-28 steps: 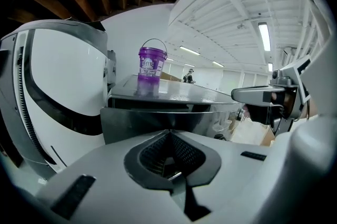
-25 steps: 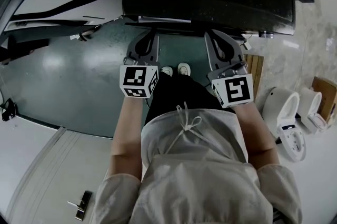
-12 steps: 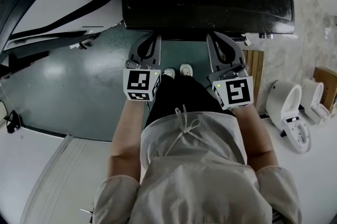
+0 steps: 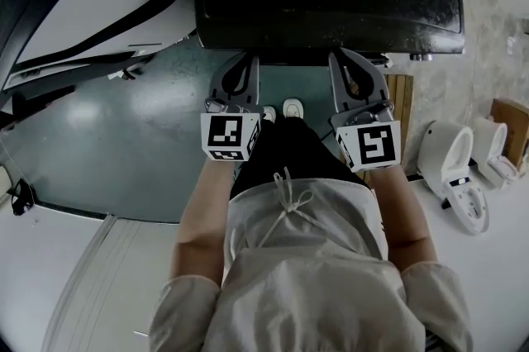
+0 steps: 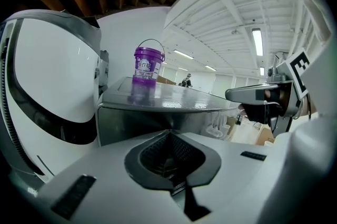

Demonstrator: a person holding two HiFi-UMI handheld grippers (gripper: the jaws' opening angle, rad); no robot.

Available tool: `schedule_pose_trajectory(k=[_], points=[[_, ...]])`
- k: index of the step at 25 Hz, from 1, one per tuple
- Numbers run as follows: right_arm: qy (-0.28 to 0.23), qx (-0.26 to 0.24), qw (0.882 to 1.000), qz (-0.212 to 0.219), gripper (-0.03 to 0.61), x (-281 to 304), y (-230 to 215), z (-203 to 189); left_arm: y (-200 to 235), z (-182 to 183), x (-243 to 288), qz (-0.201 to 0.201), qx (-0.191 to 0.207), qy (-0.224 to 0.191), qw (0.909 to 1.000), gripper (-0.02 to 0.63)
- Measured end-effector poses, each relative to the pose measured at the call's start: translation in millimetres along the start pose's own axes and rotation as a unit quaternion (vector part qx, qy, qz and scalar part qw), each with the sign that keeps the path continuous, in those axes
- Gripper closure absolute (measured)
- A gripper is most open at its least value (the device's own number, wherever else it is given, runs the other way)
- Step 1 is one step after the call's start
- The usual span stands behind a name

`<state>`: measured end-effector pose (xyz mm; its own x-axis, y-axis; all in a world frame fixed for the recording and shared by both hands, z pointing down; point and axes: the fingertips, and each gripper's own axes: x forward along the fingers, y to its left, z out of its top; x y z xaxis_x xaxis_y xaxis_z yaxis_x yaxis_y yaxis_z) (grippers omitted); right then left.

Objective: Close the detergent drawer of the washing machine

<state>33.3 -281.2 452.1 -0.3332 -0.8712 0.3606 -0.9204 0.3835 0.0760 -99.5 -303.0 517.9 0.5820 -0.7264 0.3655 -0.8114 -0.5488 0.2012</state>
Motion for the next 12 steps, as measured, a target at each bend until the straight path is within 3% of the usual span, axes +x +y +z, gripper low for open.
schedule_pose_trajectory(k=[12], points=[[-0.007, 0.008, 1.000, -0.024, 0.572, -18, 11, 8, 3, 2, -2, -0.028, -0.036, 0.011, 0.9989, 0.597]])
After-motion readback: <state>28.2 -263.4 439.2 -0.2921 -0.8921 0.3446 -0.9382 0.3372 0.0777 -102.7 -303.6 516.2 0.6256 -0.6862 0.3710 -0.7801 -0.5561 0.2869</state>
